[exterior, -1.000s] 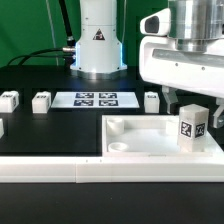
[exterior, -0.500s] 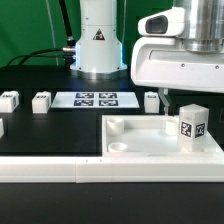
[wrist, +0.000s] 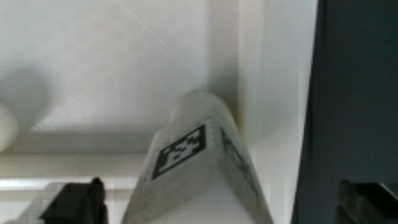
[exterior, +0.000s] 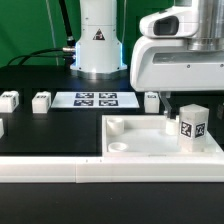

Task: Assemble square table

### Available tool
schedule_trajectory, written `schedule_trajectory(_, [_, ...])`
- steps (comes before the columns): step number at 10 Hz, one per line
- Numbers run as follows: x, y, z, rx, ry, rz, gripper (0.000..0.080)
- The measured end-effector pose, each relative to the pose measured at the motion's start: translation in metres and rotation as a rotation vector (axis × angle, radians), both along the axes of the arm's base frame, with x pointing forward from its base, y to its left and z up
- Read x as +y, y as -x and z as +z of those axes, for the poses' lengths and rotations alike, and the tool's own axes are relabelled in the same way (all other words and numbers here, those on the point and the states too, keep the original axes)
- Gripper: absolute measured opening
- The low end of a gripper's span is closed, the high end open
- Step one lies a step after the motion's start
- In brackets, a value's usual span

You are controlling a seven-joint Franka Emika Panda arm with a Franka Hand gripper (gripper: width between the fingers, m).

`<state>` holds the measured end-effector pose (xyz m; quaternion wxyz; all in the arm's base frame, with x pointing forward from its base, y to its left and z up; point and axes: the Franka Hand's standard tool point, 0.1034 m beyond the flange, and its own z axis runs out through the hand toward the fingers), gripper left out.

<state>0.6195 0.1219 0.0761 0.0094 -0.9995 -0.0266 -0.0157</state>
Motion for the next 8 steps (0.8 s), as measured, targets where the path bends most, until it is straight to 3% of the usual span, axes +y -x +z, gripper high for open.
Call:
schedule_trajectory(7, [-0.0054,-0.0012,-0.0004,-0.009,0.017,0.347,0.0648])
schedule_trajectory(8, [-0.0055,-0.0011,-0.0004,-0.009,0.017,0.345,0.0557])
